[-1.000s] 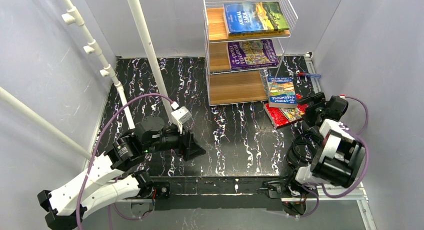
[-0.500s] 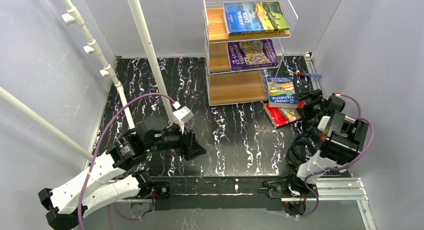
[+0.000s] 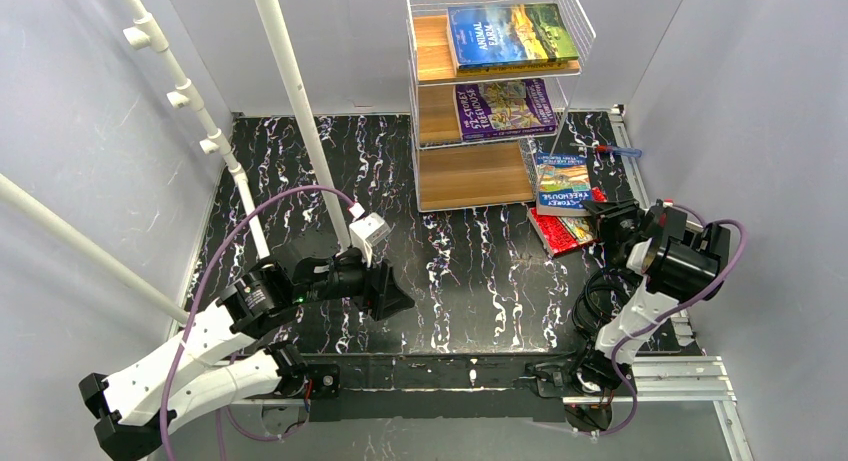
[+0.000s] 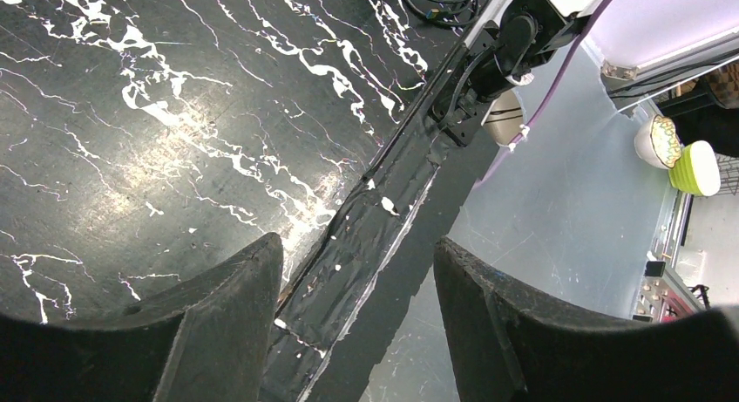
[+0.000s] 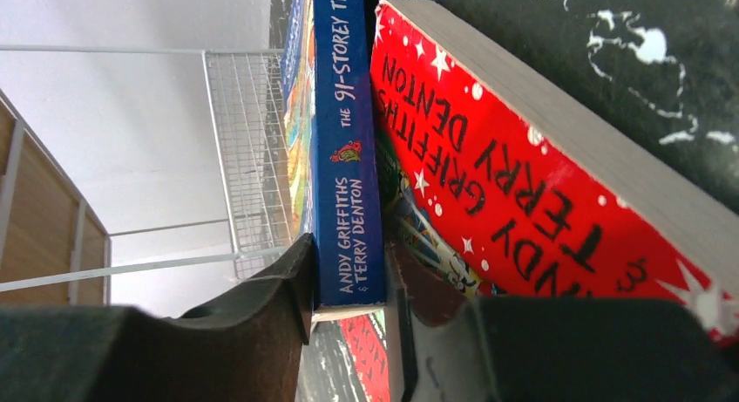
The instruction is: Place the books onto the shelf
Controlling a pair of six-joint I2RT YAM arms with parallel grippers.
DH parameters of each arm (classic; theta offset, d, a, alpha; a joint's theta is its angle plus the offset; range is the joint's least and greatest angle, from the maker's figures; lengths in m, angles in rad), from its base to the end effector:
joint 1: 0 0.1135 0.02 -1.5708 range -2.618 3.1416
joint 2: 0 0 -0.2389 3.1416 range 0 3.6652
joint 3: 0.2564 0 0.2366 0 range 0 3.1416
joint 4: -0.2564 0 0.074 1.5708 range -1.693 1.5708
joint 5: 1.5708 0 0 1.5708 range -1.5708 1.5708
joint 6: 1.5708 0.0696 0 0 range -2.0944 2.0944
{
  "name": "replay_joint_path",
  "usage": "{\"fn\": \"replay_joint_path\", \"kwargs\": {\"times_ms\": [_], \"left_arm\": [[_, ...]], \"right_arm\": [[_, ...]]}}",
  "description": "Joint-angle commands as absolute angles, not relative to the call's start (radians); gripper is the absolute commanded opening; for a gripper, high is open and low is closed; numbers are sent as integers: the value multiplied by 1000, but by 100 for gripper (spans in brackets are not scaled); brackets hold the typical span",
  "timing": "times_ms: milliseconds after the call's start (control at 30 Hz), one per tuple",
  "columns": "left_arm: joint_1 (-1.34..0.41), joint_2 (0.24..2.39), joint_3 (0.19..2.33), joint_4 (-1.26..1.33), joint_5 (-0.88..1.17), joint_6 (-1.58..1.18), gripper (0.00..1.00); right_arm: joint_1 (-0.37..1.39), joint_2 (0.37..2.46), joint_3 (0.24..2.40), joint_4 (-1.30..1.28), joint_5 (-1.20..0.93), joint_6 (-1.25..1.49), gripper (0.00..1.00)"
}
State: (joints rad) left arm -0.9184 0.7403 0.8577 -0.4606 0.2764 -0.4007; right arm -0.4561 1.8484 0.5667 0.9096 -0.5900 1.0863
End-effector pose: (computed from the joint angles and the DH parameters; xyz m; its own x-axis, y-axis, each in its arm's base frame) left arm 0.1043 -0.1678 0.3136 -0.5471 0.0981 -0.8313 0.7679 0.4541 -0.4519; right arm 0.3143 -0.1110 0.0931 -0.2399 0.9367 -0.2549 0.2426 0.3121 0.9186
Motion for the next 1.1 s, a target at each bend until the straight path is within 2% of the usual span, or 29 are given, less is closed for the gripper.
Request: {"fn": "replay_joint_path", "kwargs": {"times_ms": [0,133,233,333,467,533,700,867,1067], "left_arm": [[-921,738,889,-476,267,-393,62],[-921,746,898,-488,255,-404,62],[-921,751,903,-510,203,-439,63],[-921,752,904,-516,163,-480,65],[-921,758,889,-498,100,-549,82],[-920,750,854,-462,62,-608,88],[-921,787,749,-316,98,-786,98],[-925,895,794,-285,170,-792,98],[-924,963,826,-243,183,-750,98]], "right_arm": [[-462,1788,529,957,-602,1126,30],[-473,1659,498,897,-571,1123,1],[-498,1494,479,735,-522,1068,1],[-514,1250,466,437,-433,975,1],[-516,959,449,134,-350,907,1],[-507,917,456,36,-385,891,1],[-495,839,368,63,-523,1005,1],[-465,763,442,-194,-527,918,1],[-404,720,366,-163,-576,1000,1]]}}
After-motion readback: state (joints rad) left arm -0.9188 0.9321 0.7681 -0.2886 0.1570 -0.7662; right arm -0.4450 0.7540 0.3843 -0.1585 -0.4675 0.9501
